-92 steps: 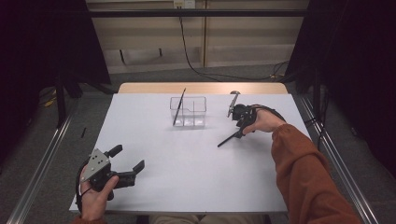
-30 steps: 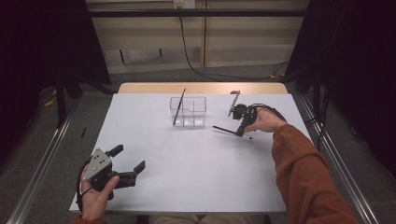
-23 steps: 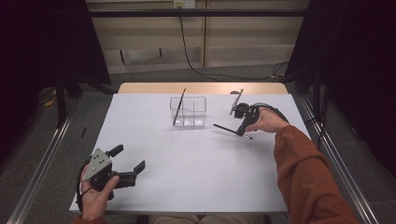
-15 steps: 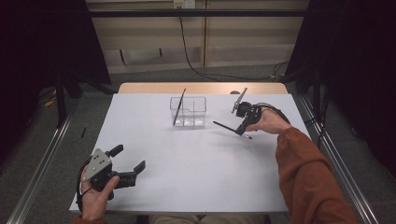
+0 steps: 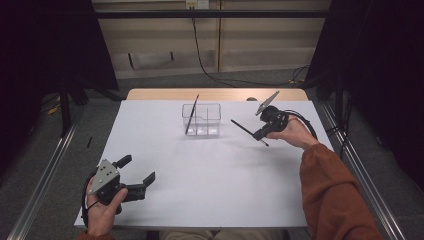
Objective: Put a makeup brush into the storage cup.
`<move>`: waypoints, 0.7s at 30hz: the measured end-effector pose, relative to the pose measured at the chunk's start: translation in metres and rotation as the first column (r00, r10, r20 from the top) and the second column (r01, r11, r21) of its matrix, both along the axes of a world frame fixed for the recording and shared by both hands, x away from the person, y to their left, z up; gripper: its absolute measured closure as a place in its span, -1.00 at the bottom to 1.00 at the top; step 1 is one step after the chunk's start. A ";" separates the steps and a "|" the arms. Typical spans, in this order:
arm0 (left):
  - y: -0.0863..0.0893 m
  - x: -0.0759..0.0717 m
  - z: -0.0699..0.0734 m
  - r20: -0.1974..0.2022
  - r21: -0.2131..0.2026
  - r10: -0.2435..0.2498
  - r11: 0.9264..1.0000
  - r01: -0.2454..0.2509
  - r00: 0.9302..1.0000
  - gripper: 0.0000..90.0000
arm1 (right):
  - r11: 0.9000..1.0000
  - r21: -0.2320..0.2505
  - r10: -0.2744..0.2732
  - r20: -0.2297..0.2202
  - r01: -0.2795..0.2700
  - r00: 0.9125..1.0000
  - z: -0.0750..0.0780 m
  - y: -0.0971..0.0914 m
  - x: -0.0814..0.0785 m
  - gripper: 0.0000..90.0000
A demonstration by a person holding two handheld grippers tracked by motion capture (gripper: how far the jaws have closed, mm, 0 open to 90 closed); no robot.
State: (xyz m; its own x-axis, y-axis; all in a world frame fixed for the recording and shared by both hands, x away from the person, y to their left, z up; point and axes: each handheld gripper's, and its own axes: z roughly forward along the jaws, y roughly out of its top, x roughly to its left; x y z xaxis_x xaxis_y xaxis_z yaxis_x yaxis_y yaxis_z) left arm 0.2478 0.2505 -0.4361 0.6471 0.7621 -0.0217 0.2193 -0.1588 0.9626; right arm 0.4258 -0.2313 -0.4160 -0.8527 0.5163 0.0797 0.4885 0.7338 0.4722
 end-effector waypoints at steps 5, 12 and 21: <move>0.001 0.000 0.000 -0.005 0.003 0.004 1.000 -0.004 1.000 -0.94 | 0.994 0.099 -0.038 0.012 0.037 0.999 -0.002 -0.006 -0.004 0.88; 0.001 0.000 0.000 -0.004 0.002 0.007 1.000 -0.007 1.000 -0.94 | 0.989 0.127 -0.079 0.042 0.073 0.996 -0.004 -0.007 -0.011 0.88; 0.002 0.000 0.000 -0.003 0.002 0.006 1.000 -0.006 1.000 -0.94 | 0.968 0.228 -0.130 0.092 0.106 0.987 -0.002 -0.011 -0.016 0.88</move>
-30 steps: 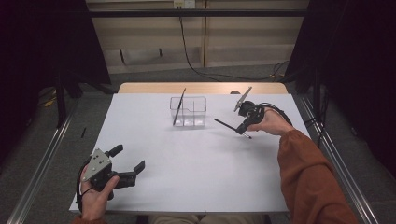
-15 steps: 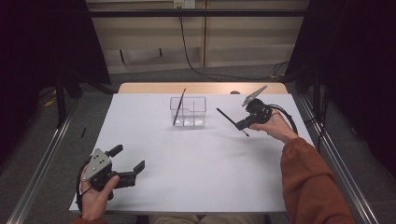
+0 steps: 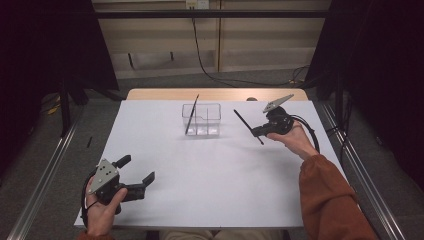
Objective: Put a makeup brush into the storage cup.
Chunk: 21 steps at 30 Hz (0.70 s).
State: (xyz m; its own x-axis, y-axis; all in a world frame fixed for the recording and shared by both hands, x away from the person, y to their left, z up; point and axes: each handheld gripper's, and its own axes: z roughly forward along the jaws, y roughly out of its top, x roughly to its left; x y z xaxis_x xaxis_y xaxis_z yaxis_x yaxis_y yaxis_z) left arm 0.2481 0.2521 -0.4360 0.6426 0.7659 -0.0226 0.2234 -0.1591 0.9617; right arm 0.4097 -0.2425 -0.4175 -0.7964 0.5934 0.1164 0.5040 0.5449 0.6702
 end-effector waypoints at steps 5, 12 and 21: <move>0.000 0.000 0.000 0.001 0.001 0.002 1.000 -0.002 1.000 -0.94 | 0.999 0.038 0.000 0.024 -0.001 1.000 0.001 0.001 -0.006 0.88; 0.000 0.000 0.000 0.001 0.002 0.002 1.000 -0.002 1.000 -0.94 | 0.994 0.107 -0.019 0.072 0.011 0.997 0.008 -0.001 -0.016 0.88; -0.001 -0.001 0.000 0.009 0.005 -0.004 1.000 0.004 1.000 -0.94 | 0.988 0.155 -0.016 0.082 0.003 0.997 0.009 -0.005 -0.026 0.88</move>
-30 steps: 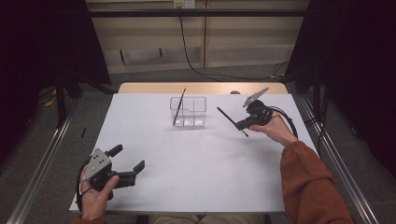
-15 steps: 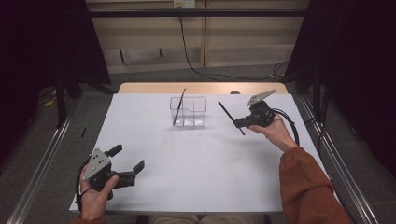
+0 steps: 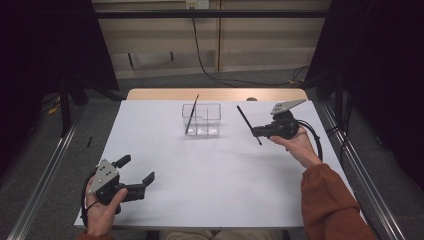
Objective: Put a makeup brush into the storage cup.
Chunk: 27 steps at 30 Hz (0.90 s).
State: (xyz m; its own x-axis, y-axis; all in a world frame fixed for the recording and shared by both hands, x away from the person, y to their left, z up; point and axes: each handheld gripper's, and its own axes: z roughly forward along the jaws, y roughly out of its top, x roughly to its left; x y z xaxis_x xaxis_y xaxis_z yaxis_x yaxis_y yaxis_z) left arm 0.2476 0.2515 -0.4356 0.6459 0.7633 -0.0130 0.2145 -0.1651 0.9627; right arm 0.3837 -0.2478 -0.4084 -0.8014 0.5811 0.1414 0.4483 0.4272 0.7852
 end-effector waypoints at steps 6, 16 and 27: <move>0.000 0.000 0.000 -0.003 -0.002 0.005 1.000 -0.005 1.000 -0.94 | 0.999 0.013 0.031 0.006 -0.032 0.999 0.005 0.002 -0.011 0.88; 0.000 0.000 -0.001 -0.007 -0.006 0.007 1.000 -0.007 1.000 -0.94 | 0.996 -0.005 0.094 -0.001 -0.094 0.996 0.005 0.011 -0.026 0.88; -0.002 0.001 -0.001 -0.018 -0.019 0.000 1.000 0.000 1.000 -0.94 | 0.980 -0.045 0.195 -0.006 -0.195 0.981 0.011 0.032 -0.043 0.88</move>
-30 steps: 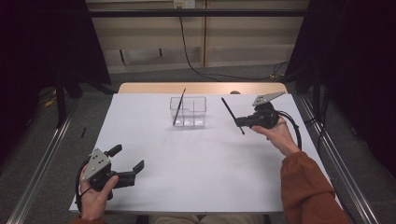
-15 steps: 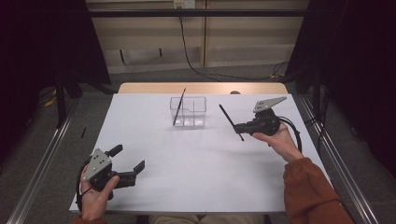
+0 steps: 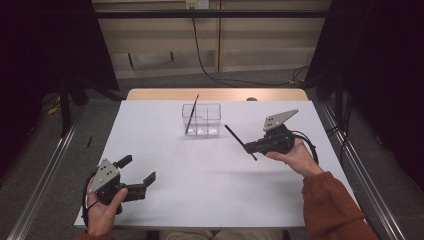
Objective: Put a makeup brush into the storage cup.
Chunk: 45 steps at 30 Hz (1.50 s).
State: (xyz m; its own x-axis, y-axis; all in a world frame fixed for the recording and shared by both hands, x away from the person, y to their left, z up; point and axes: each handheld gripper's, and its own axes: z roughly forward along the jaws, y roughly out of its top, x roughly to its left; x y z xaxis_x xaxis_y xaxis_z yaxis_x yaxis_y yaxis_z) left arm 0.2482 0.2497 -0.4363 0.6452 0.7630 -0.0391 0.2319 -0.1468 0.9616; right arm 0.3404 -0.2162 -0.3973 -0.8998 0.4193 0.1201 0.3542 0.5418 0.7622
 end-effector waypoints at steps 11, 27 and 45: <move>0.001 0.000 0.000 -0.001 0.003 0.002 1.000 -0.002 1.000 -0.94 | 0.994 -0.037 0.099 -0.016 -0.100 0.995 0.001 0.023 -0.011 0.88; -0.001 0.002 0.000 -0.003 0.011 -0.006 1.000 0.006 1.000 -0.94 | 0.946 -0.212 0.239 -0.061 -0.246 0.969 0.000 0.053 -0.020 0.88; -0.012 0.003 0.013 0.001 0.069 -0.071 0.995 0.071 0.997 -0.94 | 0.847 -0.426 0.281 -0.147 -0.317 0.948 -0.002 0.072 -0.024 0.88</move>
